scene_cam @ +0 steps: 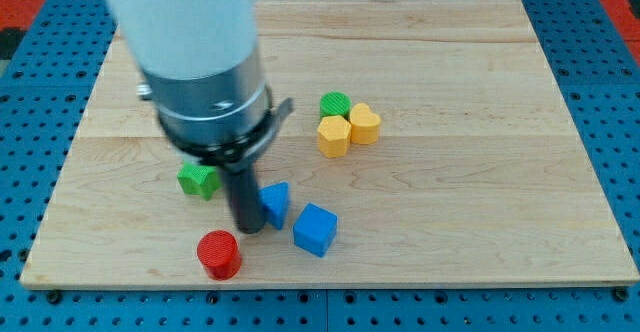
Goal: Move the yellow blocks towards the top right side of the board
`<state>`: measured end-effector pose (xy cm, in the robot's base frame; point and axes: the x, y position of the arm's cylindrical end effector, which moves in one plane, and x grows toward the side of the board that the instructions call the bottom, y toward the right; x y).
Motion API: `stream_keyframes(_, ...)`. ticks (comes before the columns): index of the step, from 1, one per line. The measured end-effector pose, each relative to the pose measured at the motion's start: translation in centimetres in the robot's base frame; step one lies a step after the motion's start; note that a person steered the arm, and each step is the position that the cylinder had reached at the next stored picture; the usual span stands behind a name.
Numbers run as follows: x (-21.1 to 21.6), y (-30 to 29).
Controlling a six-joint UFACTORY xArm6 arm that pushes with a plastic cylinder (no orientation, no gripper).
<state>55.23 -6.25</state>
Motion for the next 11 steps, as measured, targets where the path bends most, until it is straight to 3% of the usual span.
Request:
stream_keyframes(1,-2.5,3.0)
stream_keyframes(3,-4.8,-1.8)
stream_keyframes(5,-8.7,1.9)
stream_keyframes(6,-8.5,4.7)
stream_keyframes(8,-8.3,15.8)
stream_keyframes(10,-14.8,14.1)
stream_keyframes(11,-17.3,9.2)
